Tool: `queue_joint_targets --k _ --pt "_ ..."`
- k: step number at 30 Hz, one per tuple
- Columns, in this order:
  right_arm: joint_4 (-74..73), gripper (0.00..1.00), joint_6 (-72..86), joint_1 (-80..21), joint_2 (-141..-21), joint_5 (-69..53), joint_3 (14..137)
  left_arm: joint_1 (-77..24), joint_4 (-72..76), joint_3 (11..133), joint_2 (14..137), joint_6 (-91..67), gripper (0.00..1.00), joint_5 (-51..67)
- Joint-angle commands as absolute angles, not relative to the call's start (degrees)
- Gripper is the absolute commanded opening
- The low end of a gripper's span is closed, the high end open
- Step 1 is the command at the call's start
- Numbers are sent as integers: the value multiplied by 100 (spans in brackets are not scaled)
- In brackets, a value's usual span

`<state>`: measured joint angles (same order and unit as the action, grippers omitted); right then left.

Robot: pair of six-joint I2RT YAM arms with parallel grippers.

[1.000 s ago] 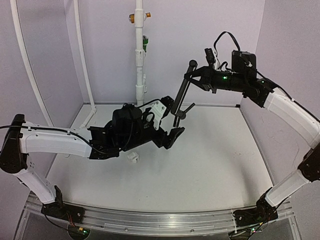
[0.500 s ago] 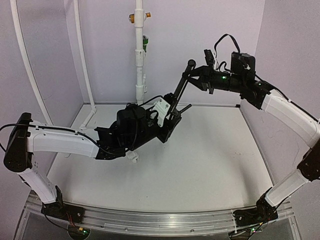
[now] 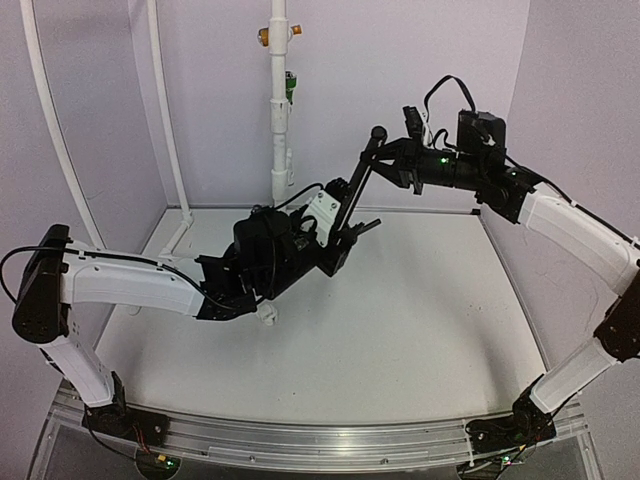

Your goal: Install the water faucets

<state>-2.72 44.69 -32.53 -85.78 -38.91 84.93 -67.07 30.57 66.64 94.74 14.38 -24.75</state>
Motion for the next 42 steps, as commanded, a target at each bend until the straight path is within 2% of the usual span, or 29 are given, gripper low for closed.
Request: queue_joint_targets --k 1,6,8,13,14,15,20,23,27,31,36,42 --pt "288 0 4692 -3270 -8504 -4065 8537 -6706 3350 6942 9540 1549 45 -2494" --pt "295 0 4611 -3262 -8484 -4046 8523 -6706 3359 6855 9452 1479 13 -2384" --pt "286 19 4472 -3255 -8466 -4019 8511 -6705 3345 6789 9378 1448 2 -2314" --pt "209 81 3633 -3070 -8398 -3993 8350 -6705 2824 6691 9045 1140 0 -2087" --pt "107 91 3293 -3016 -8366 -3986 8336 -6706 2654 6669 8964 1040 0 -2072" --pt "-56 97 2978 -2965 -8326 -3955 8330 -6705 2467 6641 8879 976 0 -2053" --pt "-1317 98 1038 -2868 -7999 -3367 8327 -6690 1612 6474 8394 650 0 -1847" --pt "-2140 98 -593 -2872 -7776 -3197 8325 -6695 908 6478 8102 545 0 -1330" --pt "-3626 98 -3203 -2871 -7629 -3516 8476 -6690 -134 6690 7918 453 0 -853" --pt "-4948 98 -4928 -2880 -7677 -3987 8865 -6681 -847 6874 7908 386 0 -491" --pt "-5732 98 -5505 -3082 -8033 -4354 9498 -6649 -1199 7018 7965 306 0 117" --pt "-5662 95 -5587 -3862 -8464 -4164 9305 -6648 -1104 6997 8038 376 0 923"
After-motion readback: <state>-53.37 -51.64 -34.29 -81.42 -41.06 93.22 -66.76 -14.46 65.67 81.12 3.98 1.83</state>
